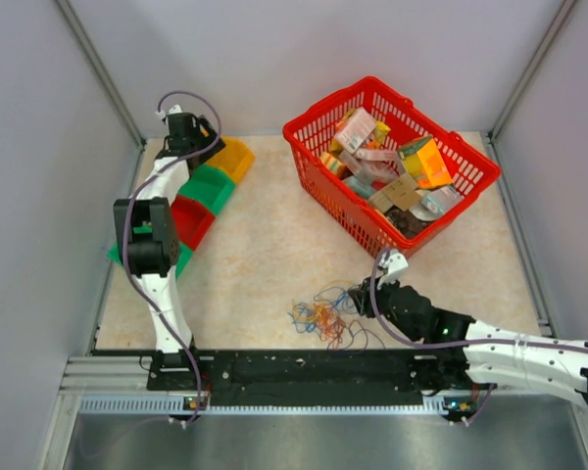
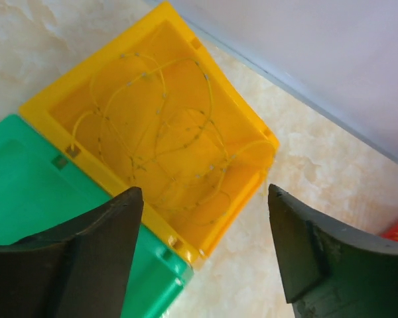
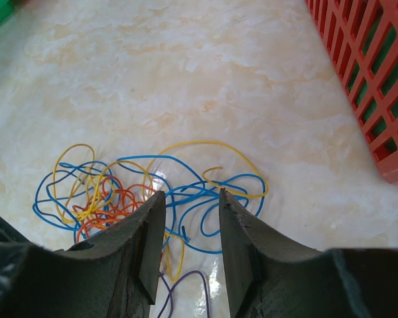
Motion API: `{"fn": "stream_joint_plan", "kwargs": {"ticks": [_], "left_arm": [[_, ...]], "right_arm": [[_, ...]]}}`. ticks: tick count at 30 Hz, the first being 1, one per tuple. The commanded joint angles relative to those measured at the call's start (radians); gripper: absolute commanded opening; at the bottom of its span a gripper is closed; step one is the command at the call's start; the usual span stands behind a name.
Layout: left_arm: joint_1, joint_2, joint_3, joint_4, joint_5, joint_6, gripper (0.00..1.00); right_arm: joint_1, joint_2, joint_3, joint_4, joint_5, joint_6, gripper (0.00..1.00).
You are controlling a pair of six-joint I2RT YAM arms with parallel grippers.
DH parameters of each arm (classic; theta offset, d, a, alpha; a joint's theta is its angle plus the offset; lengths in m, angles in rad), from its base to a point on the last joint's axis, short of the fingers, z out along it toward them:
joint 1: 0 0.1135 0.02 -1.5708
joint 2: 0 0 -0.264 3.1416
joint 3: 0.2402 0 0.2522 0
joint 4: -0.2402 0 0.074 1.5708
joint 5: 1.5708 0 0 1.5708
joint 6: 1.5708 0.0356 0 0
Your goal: Untangle the cables
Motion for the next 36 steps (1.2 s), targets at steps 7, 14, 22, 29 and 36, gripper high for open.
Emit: {"fn": "stream_joint_plan", "kwargs": {"ticks": [7,14,22,29,36], "left_arm": [[-0.009,-0.456,-0.417,0.218,0.212,-0.217,0.8],[-0.233,-0.725,-0.812,0.287,0.328,-0.156,0.75],[-0.448,-0.989,-1.117,0.114,0.456,0.036,0.77],[-0.679,-0.992,-1.188,0.195,0.469,0.021,0.5],[-0.755,-0.762,-1.067,0.246,0.487,0.037,0.63]], "right_arm": [[0.002,0.081,0.057,-0.006,-0.021,0.02,0.38],[-0.075,0.149,0.075,-0.005,-0.182,0.062,0.39],[-0.081,0.147,0.021,0.131,-0.327,0.046,0.47],[-0.08,0.229,0.037,0.172,-0.342,0.05,0.54],[-0.083,0.054,-0.068,0.118,-0.235,0.145,0.44]]}}
